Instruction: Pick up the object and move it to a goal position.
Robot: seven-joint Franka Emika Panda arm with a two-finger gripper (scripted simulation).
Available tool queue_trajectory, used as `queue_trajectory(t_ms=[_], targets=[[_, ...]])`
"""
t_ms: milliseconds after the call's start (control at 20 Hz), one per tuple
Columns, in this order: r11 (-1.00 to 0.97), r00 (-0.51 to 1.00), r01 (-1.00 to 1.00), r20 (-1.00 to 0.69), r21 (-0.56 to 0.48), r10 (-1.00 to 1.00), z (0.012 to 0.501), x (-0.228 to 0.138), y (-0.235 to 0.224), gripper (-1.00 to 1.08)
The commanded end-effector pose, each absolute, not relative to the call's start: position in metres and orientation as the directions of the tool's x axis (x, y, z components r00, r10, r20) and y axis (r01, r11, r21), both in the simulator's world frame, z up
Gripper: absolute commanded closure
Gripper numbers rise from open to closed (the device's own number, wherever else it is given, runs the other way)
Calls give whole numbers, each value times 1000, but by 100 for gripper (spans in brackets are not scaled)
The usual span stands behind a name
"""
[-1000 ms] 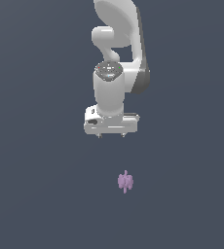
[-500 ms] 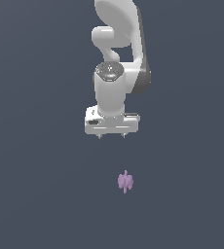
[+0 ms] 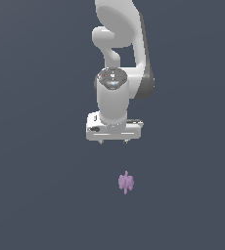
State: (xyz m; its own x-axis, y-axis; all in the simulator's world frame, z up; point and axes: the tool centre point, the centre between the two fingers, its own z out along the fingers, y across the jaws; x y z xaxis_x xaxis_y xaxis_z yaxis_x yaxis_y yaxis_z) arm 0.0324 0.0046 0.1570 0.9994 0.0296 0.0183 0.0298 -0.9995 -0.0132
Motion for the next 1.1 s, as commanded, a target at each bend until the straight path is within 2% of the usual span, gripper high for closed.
queue_trajectory(t_ms=[0, 1050], targets=[[-1000, 1000, 24, 17, -13, 24, 155, 42, 7, -92], [-999, 999, -52, 4, -4, -52, 114, 134, 42, -92]])
